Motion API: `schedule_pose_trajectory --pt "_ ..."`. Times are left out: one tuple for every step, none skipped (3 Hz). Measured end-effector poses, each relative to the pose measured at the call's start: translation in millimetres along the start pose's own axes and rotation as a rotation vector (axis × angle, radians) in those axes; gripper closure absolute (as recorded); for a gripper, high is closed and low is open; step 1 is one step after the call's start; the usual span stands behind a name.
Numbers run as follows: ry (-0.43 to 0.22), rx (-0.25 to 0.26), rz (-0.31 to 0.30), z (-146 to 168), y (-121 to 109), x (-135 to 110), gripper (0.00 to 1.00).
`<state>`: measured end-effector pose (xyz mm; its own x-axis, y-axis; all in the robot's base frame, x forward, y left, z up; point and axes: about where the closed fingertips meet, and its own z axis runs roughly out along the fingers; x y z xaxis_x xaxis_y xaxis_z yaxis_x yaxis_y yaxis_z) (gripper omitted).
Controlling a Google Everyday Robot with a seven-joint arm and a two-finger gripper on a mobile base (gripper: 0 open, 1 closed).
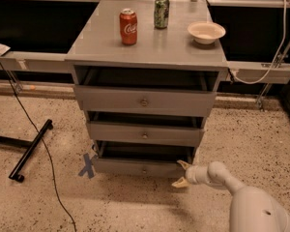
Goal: Open bottom drawer
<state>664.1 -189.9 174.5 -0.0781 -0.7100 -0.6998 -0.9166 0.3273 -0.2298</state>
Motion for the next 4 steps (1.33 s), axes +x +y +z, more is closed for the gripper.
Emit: schedule_pose_trajectory --pt "-0.07 -0.051 0.083 -40.6 24.4 -6.3 0.24" --pt "-0.148 -0.064 0.11 -65.8 35.4 -18.5 0.24" --pt "-0.223 -0.077 0.089 -76.0 36.1 -37.2 0.31" --pt "-0.262 -0.079 0.042 -70.0 26.7 -55.0 0.53"
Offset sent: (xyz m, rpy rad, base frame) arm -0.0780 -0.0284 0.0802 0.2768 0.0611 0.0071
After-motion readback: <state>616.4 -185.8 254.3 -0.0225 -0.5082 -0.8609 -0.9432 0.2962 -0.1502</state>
